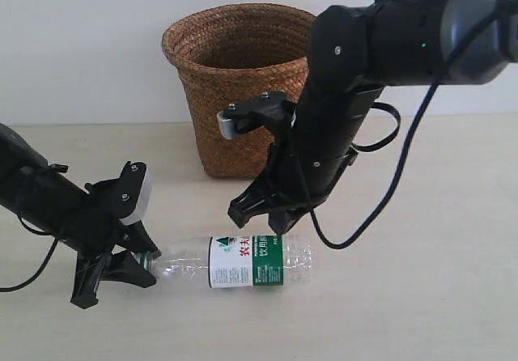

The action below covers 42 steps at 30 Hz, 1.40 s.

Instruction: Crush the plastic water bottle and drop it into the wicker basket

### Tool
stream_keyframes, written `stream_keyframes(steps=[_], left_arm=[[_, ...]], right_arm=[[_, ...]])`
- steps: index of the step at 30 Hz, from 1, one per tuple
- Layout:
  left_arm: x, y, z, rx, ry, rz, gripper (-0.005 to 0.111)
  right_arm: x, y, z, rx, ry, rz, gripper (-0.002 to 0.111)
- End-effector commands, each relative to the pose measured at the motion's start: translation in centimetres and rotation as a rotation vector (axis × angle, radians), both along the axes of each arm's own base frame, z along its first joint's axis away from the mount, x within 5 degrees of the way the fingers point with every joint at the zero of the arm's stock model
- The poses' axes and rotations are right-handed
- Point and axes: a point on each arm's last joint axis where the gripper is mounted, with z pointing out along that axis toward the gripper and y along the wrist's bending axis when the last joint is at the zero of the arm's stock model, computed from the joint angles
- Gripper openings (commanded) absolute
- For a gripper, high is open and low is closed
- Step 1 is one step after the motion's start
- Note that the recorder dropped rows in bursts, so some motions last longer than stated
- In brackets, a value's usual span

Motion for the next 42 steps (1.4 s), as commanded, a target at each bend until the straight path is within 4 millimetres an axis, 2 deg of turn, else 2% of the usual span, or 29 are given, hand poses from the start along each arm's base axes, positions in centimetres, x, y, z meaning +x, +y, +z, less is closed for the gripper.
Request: stream_keyframes(steps=[1, 11, 14, 23, 34, 37, 42], left_arm=[[0.2, -0.2, 0.3, -0.011, -0.008, 0.014, 0.004], [0.2, -0.4, 0.4, -0.035, -0.001, 0.035, 0.004], [0.2, -0.4, 0.4, -0.035, -0.001, 0.035, 0.004], [0.2, -0.4, 0.4, -0.037, 0.003, 0.032, 0.004], [0.0, -0.5, 0.4, -0.042, 0.017, 0.014, 0.004], [0.0, -0.5, 0.4, -0.042, 0.017, 0.014, 0.004], [0.0, -0.5, 0.4, -0.042, 0.017, 0.014, 0.004]], right_arm=[[1.1, 1.0, -1.2, 0.012, -0.016, -0.005, 0.0], [1.8, 1.6, -3.8, -0.001, 0.028, -0.023, 0.0], [1.9, 1.7, -5.3, -0.025, 0.059, -0.023, 0.0], [2.4, 1.8, -10.1, -0.101, 0.132, -0.029, 0.0], [1.8, 0.9, -17.5, -0.271, 0.287, -0.05, 0.0], [1.8, 0.9, -18.4, -0.313, 0.335, -0.059, 0.0], [2.6, 1.6, -17.3, -0.286, 0.321, -0.073, 0.0]])
